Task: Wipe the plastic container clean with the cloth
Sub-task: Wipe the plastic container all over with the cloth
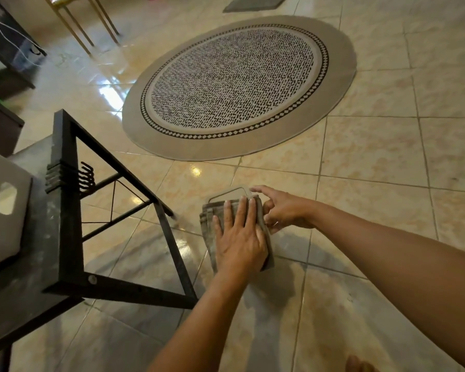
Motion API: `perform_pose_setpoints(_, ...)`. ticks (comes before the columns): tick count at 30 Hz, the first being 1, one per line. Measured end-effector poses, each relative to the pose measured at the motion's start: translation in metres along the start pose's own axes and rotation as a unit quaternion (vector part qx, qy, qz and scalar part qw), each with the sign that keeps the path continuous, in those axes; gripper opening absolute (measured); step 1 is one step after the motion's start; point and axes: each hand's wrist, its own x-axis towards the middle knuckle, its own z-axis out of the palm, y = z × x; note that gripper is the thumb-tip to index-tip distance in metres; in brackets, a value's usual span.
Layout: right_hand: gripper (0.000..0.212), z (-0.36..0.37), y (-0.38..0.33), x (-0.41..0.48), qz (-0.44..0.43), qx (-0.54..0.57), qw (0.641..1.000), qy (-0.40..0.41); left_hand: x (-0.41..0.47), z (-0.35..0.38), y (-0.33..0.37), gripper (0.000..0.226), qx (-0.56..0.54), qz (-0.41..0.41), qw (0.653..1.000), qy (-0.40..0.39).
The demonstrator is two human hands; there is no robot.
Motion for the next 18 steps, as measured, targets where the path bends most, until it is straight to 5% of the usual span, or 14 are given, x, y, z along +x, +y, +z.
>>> perform_pose_setpoints(3,0.094,-0.002,-0.003,0.003,0.006,0.014,1.000,-0.018,0.002,0.003,-0.008,0.062,0.005,0.013,1.000,0.023)
perform_pose_setpoints(8,0.090,0.000,-0.003,0.002,0.001,0.017,1.000,-0.005,0.032,-0.001,-0.029,0.069,-0.049,-0.097,0.993,0.039)
perform_pose_setpoints(18,0.090,0.003,-0.003,0.001,-0.002,0.011,1.000,-0.008,0.045,-0.008,-0.012,0.070,-0.026,-0.065,0.998,0.000)
